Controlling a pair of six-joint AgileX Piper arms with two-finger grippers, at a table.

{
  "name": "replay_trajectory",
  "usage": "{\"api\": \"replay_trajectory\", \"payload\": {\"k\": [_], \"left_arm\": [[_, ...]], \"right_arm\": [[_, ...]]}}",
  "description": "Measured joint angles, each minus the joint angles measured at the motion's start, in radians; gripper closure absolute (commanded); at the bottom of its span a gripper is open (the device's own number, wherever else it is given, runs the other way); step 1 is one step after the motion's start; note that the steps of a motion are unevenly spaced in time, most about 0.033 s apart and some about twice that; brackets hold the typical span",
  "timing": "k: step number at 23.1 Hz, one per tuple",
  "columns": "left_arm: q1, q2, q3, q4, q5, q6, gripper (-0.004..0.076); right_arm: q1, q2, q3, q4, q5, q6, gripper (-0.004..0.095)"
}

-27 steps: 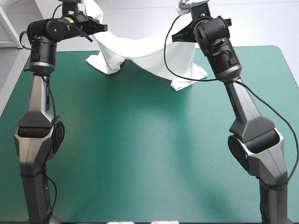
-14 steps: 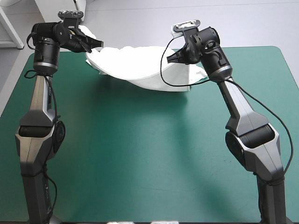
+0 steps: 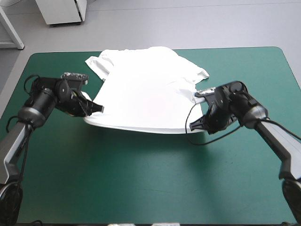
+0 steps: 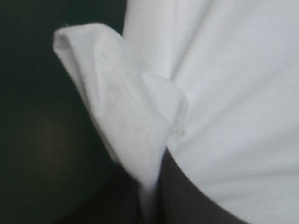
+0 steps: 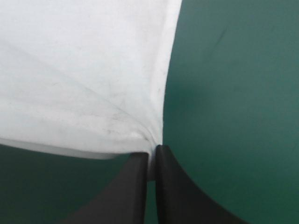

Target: Fold the cloth

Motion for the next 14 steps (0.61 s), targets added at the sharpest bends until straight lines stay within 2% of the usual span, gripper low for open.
{"api": "replay_trajectory", "payload": {"k": [2,6,14], "left_arm": [[0.0,-0.081,0.182,-0.008,-0.016,0.0,0.0733],[0.0,-0.24,0.401,-0.036,-0.036,0.004,0.0733],[-0.001,-0.461,0.631,-0.065,0.028,0.028,0.0733]], "right_arm": [[0.0,-0.119,0.177,0.053,-0.027,-0.003,0.0925],[0.0,-0.31,0.386,0.141,-0.03,0.0,0.0925],[0.0,-0.583,0.625,0.279,0.039,0.042,0.0925]]}}
